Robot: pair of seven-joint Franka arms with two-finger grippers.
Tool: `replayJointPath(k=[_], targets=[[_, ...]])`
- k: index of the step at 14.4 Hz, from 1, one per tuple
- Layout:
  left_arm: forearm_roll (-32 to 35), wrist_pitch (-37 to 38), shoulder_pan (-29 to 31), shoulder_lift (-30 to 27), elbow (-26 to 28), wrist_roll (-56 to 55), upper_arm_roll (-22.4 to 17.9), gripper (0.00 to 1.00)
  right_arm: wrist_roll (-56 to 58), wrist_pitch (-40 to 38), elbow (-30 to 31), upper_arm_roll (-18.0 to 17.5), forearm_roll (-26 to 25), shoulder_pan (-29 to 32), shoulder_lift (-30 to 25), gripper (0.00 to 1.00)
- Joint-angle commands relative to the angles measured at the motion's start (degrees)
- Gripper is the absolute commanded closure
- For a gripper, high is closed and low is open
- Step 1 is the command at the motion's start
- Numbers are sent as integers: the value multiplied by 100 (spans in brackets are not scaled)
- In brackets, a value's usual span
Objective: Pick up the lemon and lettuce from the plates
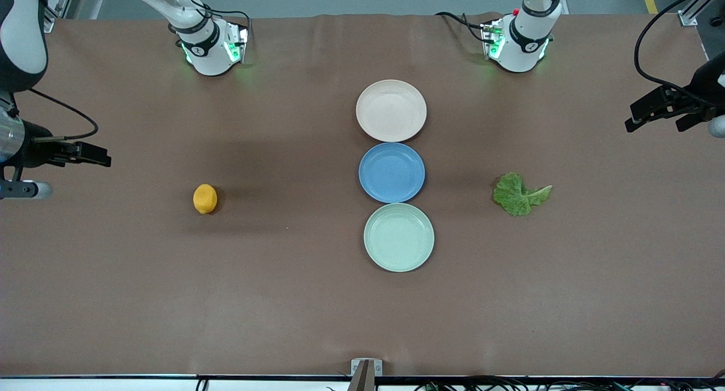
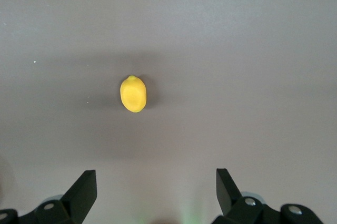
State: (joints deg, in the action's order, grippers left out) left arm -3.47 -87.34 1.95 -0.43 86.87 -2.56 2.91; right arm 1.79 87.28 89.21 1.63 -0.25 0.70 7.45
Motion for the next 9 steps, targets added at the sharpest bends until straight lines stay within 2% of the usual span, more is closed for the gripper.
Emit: replayJointPath(k=[1, 9], targets=[[127, 138, 15, 60, -250, 27, 43, 0, -12, 255, 712, -31, 60, -9, -595, 0], [119, 138, 24, 60, -250, 19, 26, 0, 5, 263, 721, -40, 60, -9, -1026, 0]])
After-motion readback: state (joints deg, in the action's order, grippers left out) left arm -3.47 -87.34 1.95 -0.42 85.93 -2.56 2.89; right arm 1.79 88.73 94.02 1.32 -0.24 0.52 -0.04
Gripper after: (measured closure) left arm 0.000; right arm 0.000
